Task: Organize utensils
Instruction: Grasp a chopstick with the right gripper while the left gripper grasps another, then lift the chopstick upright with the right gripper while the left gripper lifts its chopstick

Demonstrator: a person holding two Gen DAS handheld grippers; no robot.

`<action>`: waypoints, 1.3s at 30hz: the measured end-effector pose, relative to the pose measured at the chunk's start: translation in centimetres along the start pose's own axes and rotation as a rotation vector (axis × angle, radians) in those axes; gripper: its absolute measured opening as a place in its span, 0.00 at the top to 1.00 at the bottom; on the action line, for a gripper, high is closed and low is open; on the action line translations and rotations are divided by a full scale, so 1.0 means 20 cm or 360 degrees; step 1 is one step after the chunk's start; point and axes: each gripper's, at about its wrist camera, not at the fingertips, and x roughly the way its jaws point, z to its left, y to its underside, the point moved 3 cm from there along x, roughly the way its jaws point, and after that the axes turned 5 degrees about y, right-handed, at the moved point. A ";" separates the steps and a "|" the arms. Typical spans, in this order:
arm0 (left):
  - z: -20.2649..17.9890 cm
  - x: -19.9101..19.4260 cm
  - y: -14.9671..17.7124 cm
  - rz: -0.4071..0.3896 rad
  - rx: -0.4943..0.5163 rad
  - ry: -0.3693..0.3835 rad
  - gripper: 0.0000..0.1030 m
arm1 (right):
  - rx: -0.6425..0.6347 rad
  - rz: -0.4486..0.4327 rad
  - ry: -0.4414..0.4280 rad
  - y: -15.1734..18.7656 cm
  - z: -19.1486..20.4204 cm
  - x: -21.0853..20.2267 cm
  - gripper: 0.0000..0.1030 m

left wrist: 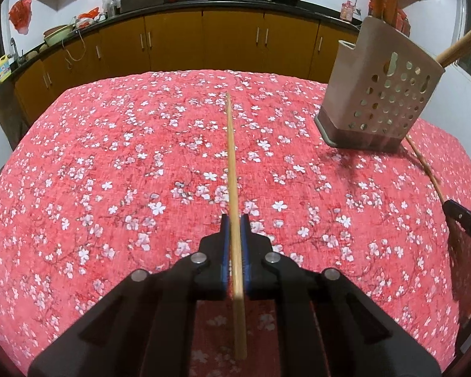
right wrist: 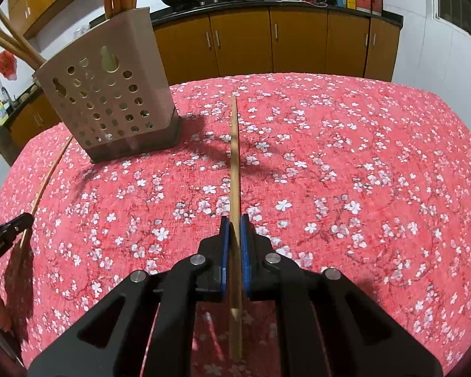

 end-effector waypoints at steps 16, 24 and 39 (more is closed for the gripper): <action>0.00 -0.37 -0.22 -0.0297 -0.0025 0.0101 0.93 | 0.0087 -0.0446 -0.0065 -0.25 -0.11 -0.46 0.93; -0.04 -0.60 -0.33 -0.0524 -0.0090 0.0246 0.93 | 0.0112 -0.0598 -0.0080 -0.32 -0.10 -0.57 0.93; -0.19 -0.79 -0.43 -0.0633 0.0017 0.0427 0.93 | 0.0131 -0.0735 -0.0353 -0.42 -0.06 -0.83 0.93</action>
